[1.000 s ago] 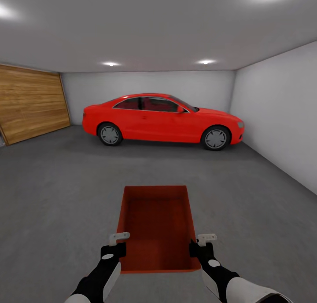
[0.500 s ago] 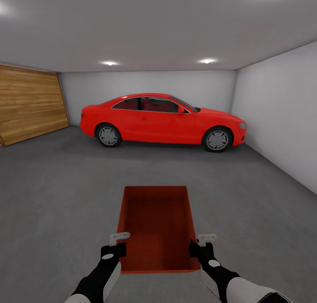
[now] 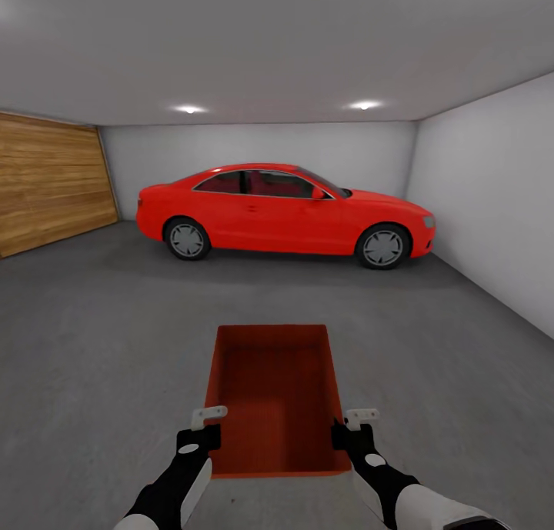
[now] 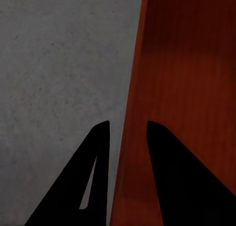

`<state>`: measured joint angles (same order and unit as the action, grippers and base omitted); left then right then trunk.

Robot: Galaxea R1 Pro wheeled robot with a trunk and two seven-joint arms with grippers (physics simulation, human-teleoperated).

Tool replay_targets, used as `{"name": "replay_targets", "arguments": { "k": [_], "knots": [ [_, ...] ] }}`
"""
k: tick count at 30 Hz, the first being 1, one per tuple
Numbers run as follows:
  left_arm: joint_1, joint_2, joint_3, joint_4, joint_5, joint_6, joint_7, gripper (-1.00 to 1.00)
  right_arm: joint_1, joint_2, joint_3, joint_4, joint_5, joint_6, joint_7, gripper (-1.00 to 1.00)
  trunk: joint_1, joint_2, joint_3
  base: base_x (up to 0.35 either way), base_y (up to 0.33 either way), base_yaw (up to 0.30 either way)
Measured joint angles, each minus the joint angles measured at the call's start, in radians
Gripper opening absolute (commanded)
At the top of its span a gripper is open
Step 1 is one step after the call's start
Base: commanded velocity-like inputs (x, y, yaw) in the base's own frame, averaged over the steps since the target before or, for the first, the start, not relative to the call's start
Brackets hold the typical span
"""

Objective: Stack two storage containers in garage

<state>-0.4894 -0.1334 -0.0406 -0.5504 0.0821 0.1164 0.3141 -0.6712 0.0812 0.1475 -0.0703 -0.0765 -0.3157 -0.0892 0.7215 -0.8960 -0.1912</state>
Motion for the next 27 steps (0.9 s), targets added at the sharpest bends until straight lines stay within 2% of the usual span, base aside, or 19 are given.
{"name": "replay_targets", "arguments": {
  "k": [27],
  "knots": [
    [0.0,0.001,0.0,-0.001,-0.001,0.0,0.0,-1.0,0.0,0.001,0.005,0.001,-0.005,-0.001,-0.002,-1.0,0.0,0.0,0.0,0.319,0.0,0.0]
  ]
}}
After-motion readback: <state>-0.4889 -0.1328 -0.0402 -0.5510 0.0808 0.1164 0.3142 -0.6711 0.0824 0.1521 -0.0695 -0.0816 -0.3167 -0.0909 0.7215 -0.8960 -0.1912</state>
